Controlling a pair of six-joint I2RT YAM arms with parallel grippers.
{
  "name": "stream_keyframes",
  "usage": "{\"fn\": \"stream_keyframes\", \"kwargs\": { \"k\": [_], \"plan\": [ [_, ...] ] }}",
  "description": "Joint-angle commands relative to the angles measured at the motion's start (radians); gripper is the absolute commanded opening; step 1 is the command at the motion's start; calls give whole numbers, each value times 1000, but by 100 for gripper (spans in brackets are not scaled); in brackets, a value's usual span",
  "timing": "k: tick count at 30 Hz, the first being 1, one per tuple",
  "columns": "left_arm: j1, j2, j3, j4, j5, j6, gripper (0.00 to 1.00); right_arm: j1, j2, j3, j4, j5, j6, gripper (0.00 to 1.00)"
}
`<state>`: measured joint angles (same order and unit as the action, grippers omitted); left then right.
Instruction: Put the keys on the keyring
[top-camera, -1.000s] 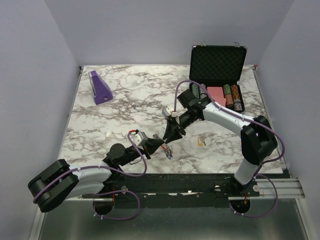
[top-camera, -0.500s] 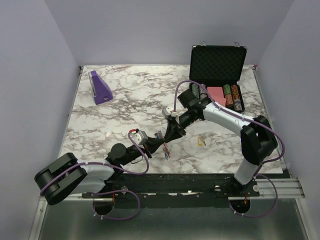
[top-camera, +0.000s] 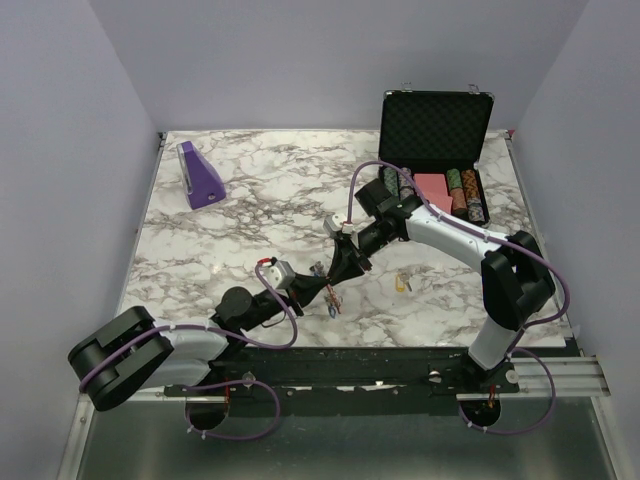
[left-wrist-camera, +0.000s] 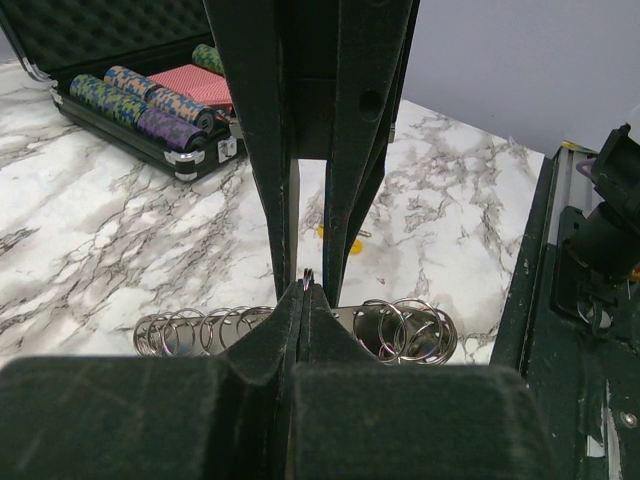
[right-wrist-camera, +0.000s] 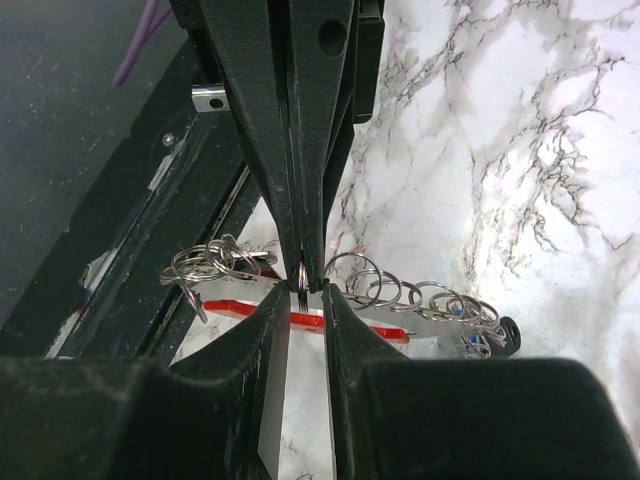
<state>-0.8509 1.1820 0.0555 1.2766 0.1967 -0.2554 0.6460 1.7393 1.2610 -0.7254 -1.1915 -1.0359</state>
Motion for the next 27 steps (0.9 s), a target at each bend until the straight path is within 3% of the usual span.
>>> {"fn": "stream_keyframes", "kwargs": {
  "k": [1,18,27],
  "plan": [
    [3,-35,-120,121,-19,5,0,6,-14,-11,14,18,-4,26],
    [3,-99,-120,21,-17,16,0,7,-38,-5,7,23,-1,26],
    [1,-85,-125,18,-23,21,0,7,-49,5,-26,-8,-21,33]
  ]
}}
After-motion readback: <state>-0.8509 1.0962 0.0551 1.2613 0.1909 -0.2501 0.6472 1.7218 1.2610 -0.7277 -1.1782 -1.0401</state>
